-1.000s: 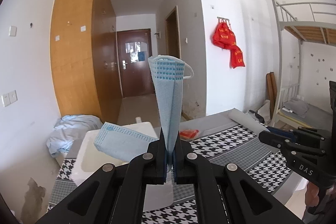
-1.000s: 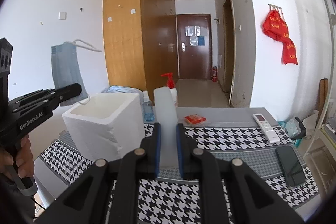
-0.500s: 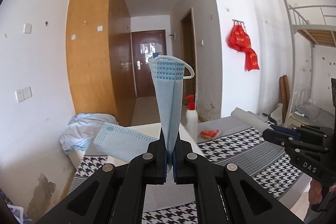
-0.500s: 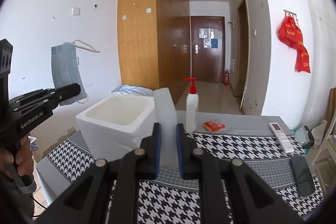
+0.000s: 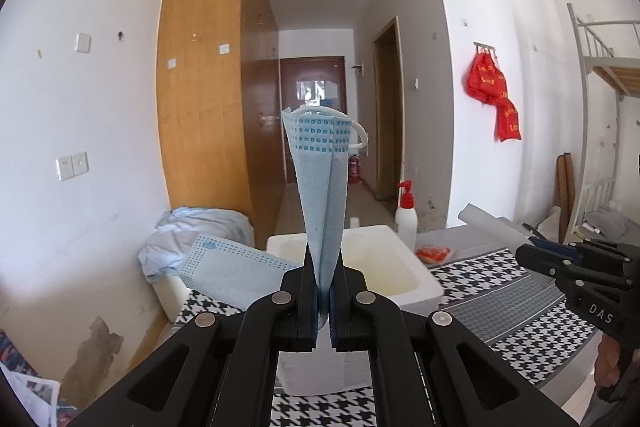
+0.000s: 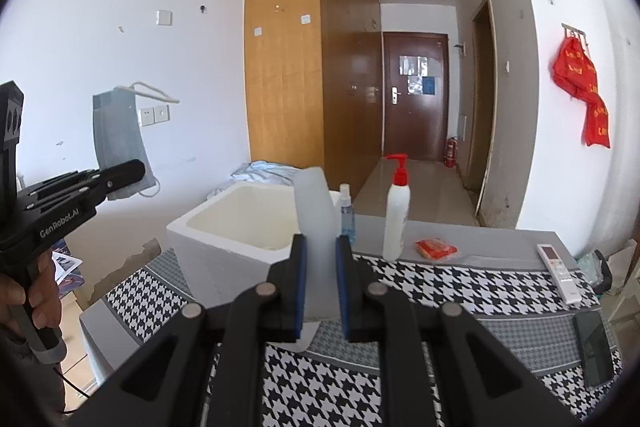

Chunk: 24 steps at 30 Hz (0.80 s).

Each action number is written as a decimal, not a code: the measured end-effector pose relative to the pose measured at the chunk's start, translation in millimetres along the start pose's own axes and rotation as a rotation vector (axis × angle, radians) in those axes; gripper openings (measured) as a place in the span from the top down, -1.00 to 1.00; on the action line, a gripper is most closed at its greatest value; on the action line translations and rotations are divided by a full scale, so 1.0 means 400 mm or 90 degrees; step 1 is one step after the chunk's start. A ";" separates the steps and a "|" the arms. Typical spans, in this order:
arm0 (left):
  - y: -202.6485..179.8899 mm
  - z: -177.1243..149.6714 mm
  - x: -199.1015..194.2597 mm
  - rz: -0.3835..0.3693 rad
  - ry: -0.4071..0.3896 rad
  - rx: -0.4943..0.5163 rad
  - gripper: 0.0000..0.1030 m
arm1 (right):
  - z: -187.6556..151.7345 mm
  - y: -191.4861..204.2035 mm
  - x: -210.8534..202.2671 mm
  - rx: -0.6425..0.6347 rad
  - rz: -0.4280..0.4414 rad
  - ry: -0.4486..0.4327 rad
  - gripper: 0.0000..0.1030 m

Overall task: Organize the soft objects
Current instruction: 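Carry the blue mask and white foam stick toward the white foam box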

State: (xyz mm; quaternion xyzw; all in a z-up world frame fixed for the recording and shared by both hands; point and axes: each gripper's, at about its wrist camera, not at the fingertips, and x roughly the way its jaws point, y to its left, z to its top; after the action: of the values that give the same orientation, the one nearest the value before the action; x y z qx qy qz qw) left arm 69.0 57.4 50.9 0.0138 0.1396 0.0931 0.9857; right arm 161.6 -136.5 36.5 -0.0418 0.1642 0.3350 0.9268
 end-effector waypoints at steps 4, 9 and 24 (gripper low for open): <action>0.014 -0.007 -0.002 0.005 0.002 0.000 0.93 | 0.002 0.009 0.014 0.000 0.007 0.002 0.67; 0.033 -0.013 0.000 0.016 0.003 -0.011 0.93 | 0.006 0.025 0.030 -0.006 0.014 0.006 0.67; 0.098 -0.054 0.025 0.045 0.023 -0.038 0.93 | 0.029 0.058 0.093 -0.017 0.025 0.021 0.67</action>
State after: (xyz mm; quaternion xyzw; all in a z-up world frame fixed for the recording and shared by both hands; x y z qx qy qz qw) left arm 65.4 97.8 29.6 -0.0128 0.1540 0.1322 0.9791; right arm 176.9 -93.6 35.8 -0.0564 0.1755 0.3546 0.9167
